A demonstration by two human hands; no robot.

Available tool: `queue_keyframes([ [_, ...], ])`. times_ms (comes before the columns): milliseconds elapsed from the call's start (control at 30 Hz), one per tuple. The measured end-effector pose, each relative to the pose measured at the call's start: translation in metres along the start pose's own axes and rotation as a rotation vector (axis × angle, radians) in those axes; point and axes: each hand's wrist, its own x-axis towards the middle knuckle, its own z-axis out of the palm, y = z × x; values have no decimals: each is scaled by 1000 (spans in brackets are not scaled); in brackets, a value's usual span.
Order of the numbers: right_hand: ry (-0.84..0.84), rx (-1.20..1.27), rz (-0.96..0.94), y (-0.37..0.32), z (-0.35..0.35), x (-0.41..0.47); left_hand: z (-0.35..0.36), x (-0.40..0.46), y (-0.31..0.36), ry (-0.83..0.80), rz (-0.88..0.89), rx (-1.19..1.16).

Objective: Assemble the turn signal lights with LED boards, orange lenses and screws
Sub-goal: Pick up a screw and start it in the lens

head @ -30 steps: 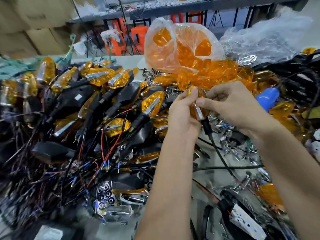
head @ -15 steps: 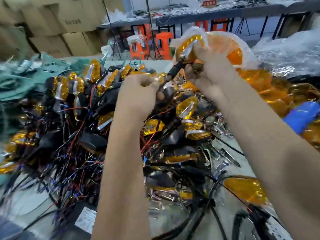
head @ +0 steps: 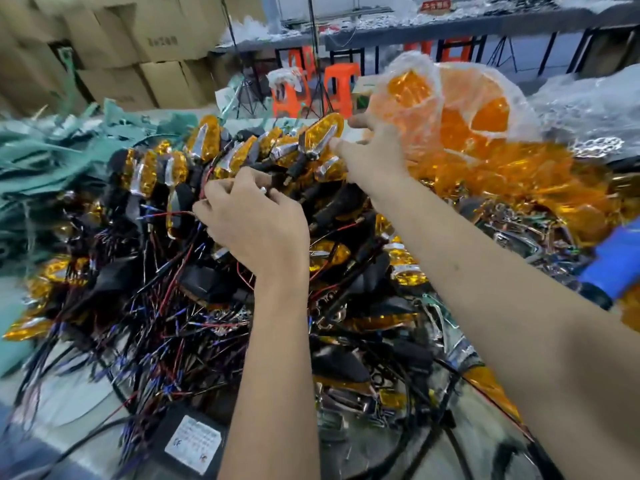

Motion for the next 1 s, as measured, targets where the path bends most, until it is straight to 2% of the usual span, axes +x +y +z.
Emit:
queue_keyframes([
  [100,33,60,-13,9,-11,-7,3,-14,19,106,102,-160],
  [167,81,55,-32,21,-30,-15,11,-33,37,113,204,-286],
  [367,279,-255,-94,78,-127,-24,50,-106,82,-206,313,-558],
  [400,303,-379,-66,89,-145,-21,57,-118,87,-253,321,-561],
  [500,335,-1016,56,123,-194,-12,79,-145,99,-408,347,-551],
  [567,377,-1259,169,137,-217,-9,94,-159,103,-491,349,-555],
  [600,356,-1281,216,140,-224,-6,100,-162,103,-516,348,-551],
  [700,156,-1312,292,143,-239,2,114,-170,101,-610,333,-538],
  [867,314,-1167,216,144,-259,5,126,-168,92,-707,302,-557],
  [1000,319,-963,75,129,-271,-14,128,-167,91,-857,144,-667],
])
